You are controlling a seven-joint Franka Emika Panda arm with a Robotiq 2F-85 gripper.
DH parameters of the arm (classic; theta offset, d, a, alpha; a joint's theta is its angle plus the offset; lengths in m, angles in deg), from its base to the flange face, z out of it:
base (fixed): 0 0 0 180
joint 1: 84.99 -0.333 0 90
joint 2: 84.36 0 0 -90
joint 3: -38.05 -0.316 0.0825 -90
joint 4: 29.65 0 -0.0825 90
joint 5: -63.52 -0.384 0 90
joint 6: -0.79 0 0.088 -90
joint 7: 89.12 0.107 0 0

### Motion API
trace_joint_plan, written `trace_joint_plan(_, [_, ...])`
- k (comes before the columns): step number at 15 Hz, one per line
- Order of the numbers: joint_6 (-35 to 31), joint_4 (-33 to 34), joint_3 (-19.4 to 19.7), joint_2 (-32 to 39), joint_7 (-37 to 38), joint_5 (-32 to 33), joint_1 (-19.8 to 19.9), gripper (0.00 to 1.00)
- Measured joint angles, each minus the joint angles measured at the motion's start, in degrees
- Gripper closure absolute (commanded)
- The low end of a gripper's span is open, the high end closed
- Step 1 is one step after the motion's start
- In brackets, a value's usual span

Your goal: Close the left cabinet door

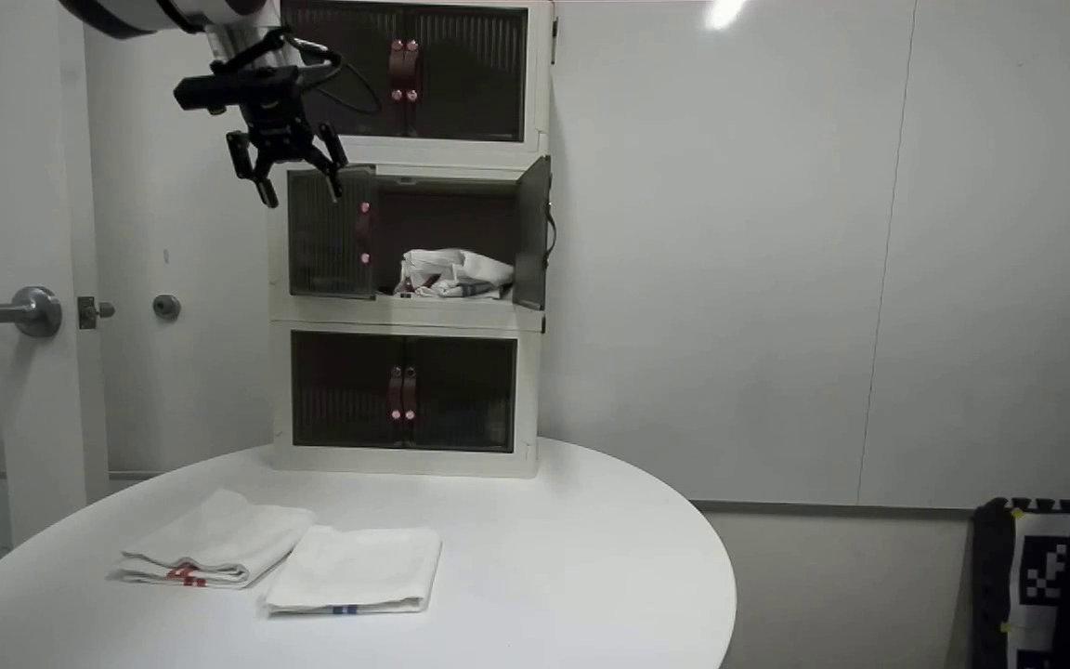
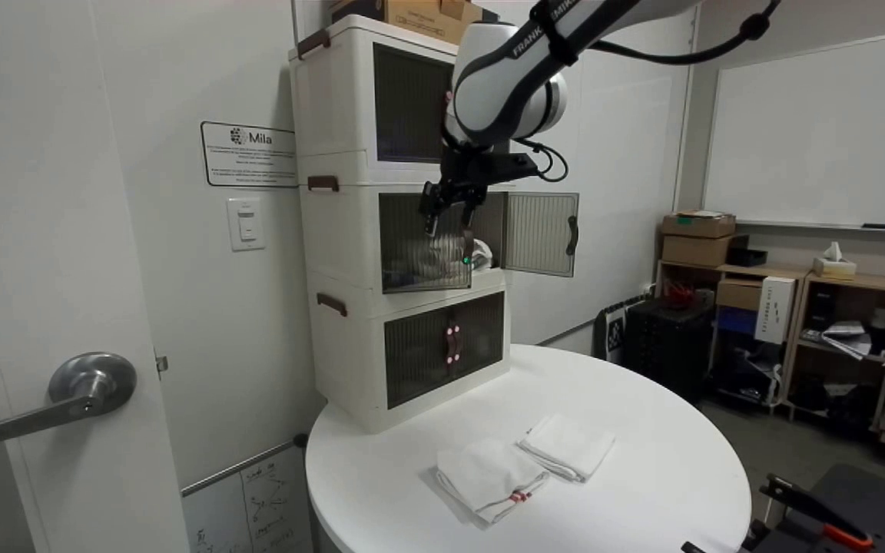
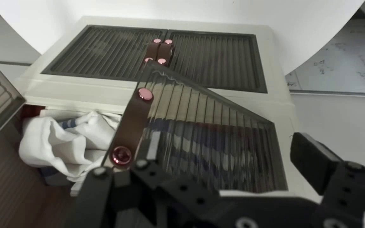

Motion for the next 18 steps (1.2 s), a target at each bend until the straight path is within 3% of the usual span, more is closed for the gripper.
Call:
trace_joint_plan(5, [-9.9,1.2,3.7,4.0,12.0,11.0,-2.3,0.0])
trace_joint_plan(9, [-13.0,3.1,6.3,5.9,18.9,18.4,-3.4,0.0])
trace_joint_plan(18, [-15.3,5.5,9.2,8.9,22.4,23.5,-3.5,0.0])
